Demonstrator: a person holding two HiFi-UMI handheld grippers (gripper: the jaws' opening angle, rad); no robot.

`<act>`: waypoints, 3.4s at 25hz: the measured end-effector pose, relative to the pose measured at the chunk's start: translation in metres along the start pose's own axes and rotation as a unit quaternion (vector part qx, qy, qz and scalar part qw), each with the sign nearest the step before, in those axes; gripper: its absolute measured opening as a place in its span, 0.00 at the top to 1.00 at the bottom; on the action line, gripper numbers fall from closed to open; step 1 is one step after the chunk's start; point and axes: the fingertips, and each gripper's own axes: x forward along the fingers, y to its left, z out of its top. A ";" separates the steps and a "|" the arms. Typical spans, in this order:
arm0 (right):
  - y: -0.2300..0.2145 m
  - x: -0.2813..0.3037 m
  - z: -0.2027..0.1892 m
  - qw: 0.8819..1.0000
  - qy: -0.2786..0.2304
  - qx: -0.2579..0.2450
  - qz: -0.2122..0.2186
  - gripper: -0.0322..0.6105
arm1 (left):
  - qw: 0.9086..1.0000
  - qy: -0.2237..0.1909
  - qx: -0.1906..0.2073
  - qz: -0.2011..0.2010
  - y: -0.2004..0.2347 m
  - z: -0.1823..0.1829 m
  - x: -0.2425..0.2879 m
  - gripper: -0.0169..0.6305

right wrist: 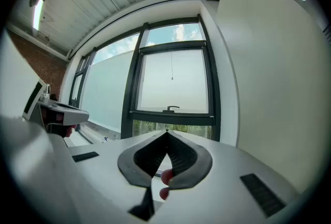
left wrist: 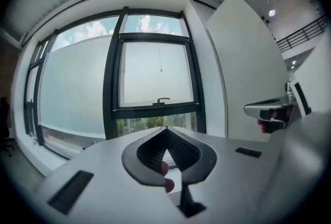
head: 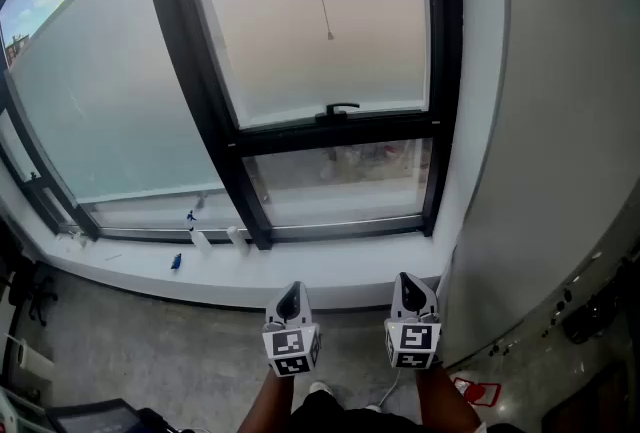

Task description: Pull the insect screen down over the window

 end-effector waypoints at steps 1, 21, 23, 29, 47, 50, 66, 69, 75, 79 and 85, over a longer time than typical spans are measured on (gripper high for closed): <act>0.000 0.001 0.000 1.000 0.001 -0.001 -0.002 0.95 | 1.000 0.000 0.002 -0.004 0.000 -0.003 0.002 0.97; 0.027 0.010 -0.002 1.000 0.007 -0.012 0.023 0.95 | 1.000 0.013 -0.009 -0.007 0.016 -0.015 0.000 0.97; 0.029 0.009 -0.002 1.000 0.008 -0.014 0.025 0.95 | 1.000 0.013 -0.012 -0.005 0.016 -0.014 -0.002 0.97; 0.030 0.008 -0.003 0.999 0.016 -0.016 0.033 0.95 | 1.000 0.013 -0.016 -0.004 0.014 -0.013 -0.006 0.97; 0.036 0.069 0.001 0.999 0.016 -0.017 0.045 0.95 | 0.999 0.038 -0.017 -0.002 0.035 -0.015 0.046 0.97; 0.033 0.083 0.006 0.999 0.016 -0.023 0.043 0.95 | 0.999 0.039 -0.016 -0.007 0.036 -0.012 0.065 0.97; 0.036 0.180 0.034 0.999 0.018 -0.026 0.037 0.95 | 0.999 0.024 -0.016 -0.034 0.065 0.018 0.166 0.97; 0.036 0.199 0.033 0.999 0.021 -0.032 0.029 0.95 | 0.999 0.025 -0.015 -0.037 0.073 0.019 0.184 0.97; 0.040 0.230 0.034 0.999 0.022 -0.027 0.017 0.95 | 0.999 0.021 -0.013 -0.045 0.089 0.024 0.215 0.97; 0.046 0.250 0.039 0.999 0.009 -0.033 0.020 0.95 | 0.998 0.018 -0.015 -0.052 0.100 0.026 0.233 0.97; 0.058 0.260 0.031 0.999 0.011 -0.049 0.017 0.95 | 0.998 0.019 -0.022 -0.063 0.111 0.018 0.243 0.97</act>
